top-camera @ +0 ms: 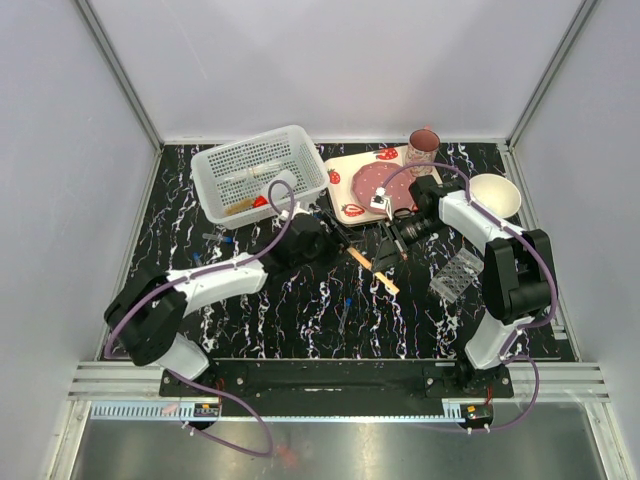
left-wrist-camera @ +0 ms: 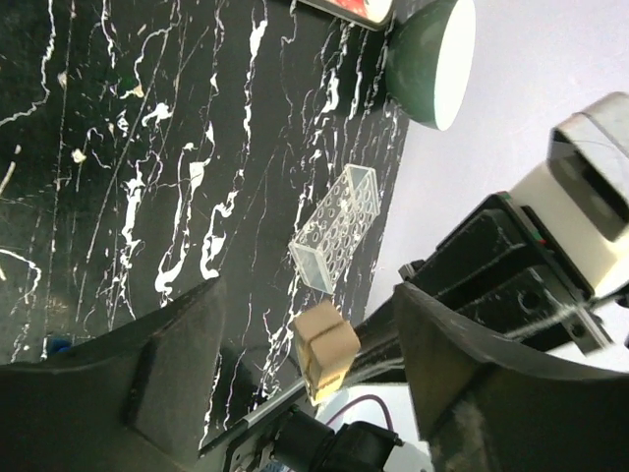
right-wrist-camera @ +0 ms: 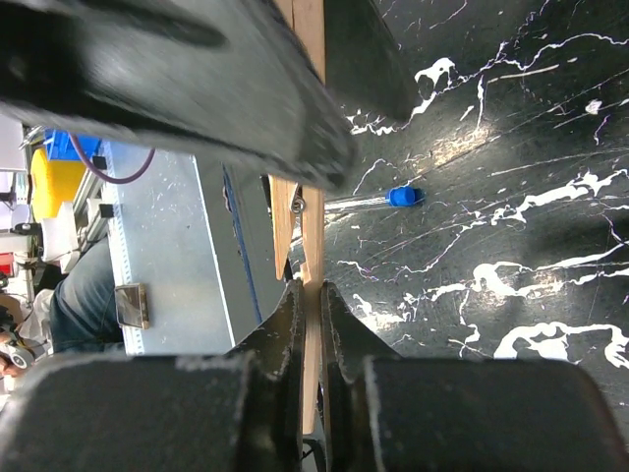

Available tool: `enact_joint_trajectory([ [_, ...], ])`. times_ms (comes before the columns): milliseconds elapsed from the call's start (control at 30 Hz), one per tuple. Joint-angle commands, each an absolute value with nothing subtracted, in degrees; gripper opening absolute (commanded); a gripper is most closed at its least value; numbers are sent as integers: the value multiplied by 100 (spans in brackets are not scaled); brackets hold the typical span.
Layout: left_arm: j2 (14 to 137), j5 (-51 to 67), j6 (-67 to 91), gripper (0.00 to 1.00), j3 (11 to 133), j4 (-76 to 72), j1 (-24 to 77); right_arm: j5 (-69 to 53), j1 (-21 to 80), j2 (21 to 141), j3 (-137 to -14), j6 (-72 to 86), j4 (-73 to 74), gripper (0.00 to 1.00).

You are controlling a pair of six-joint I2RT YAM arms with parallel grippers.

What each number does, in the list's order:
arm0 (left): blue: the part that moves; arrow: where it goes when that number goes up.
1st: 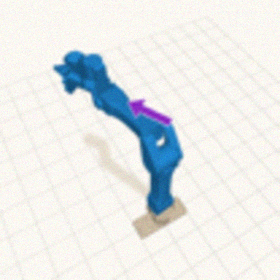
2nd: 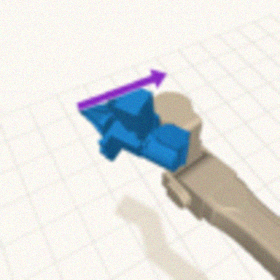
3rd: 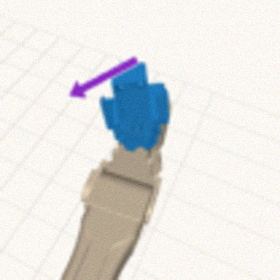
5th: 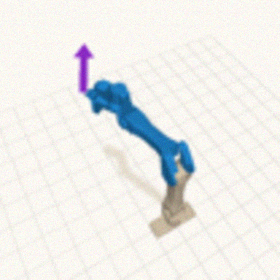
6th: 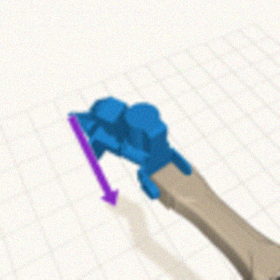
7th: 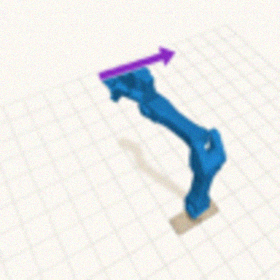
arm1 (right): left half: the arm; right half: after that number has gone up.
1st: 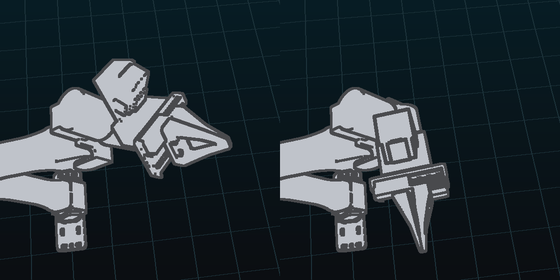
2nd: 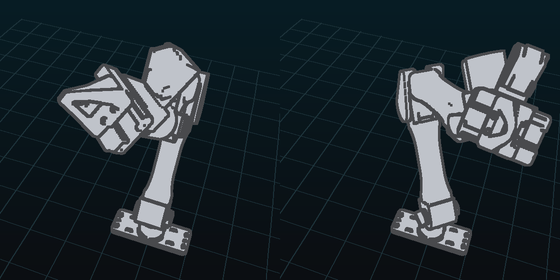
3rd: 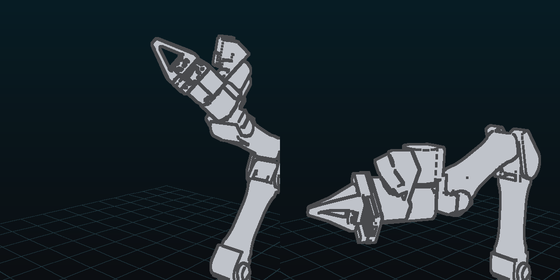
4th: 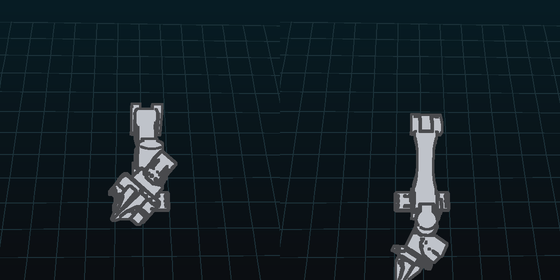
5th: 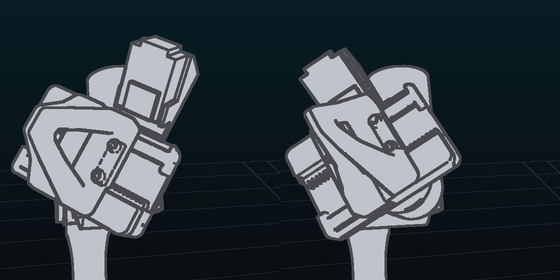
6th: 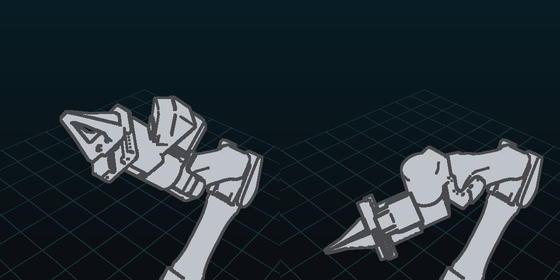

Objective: Organize the chemistry lab equipment

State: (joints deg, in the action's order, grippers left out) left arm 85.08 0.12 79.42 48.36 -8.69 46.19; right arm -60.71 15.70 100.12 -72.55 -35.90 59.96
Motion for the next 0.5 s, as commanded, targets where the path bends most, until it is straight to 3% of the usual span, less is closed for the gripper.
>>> enact_joint_trajectory([
  [0, 8920, -439, 8305, 64, 5457, -195, 4877, -6293, 1591, 9975, -7374, -3692, 5960, 5],
  [267, 9255, -1081, 8481, 35, 5950, 720, 5185, -5933, 1600, 9923, -7163, -3586, 5687, 6],
  [467, 9369, -1072, 8429, 23, 6082, 730, 5238, -5801, 1600, 9896, -7093, -3568, 5599, 8],
])
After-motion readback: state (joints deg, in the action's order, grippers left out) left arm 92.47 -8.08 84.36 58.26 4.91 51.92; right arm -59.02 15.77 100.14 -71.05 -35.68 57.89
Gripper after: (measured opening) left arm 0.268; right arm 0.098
